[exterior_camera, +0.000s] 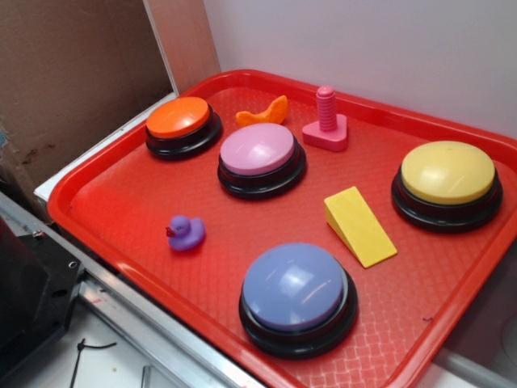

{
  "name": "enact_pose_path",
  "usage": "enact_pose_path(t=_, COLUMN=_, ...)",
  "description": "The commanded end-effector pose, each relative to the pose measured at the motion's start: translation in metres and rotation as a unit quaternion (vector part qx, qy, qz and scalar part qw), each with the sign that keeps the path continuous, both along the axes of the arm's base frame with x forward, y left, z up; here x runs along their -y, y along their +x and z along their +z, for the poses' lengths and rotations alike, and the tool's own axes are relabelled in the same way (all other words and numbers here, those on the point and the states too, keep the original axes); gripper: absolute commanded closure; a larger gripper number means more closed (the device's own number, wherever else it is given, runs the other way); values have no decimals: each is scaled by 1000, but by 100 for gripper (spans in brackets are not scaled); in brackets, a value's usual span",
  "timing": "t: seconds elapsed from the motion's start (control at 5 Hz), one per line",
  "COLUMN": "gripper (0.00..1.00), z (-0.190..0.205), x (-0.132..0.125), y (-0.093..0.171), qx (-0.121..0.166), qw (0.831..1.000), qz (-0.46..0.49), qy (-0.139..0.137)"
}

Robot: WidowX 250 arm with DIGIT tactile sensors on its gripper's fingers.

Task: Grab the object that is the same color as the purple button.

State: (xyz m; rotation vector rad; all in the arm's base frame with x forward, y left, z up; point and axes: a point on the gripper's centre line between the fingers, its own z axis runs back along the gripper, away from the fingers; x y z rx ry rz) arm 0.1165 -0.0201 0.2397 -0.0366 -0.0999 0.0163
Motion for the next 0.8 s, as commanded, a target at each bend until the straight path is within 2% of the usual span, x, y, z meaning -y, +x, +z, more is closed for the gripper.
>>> enact_pose_path(t=0.0, gripper=0, z=-37, x=43, y=32, qx=-27, qw=996, qz=-83, qy=22)
enact_pose_path(t=0.2, gripper=0, z=-90, x=31, y=24, qx=-129, qw=983, qz=-127, qy=38)
enact_pose_path(t=0.4, gripper=0, z=-140, x=5, y=8, qx=-163, qw=973, qz=-163, qy=-9)
enact_pose_path(t=0.6, gripper=0, z=-190, x=13, y=26, qx=-164, qw=968, qz=-190, qy=-4)
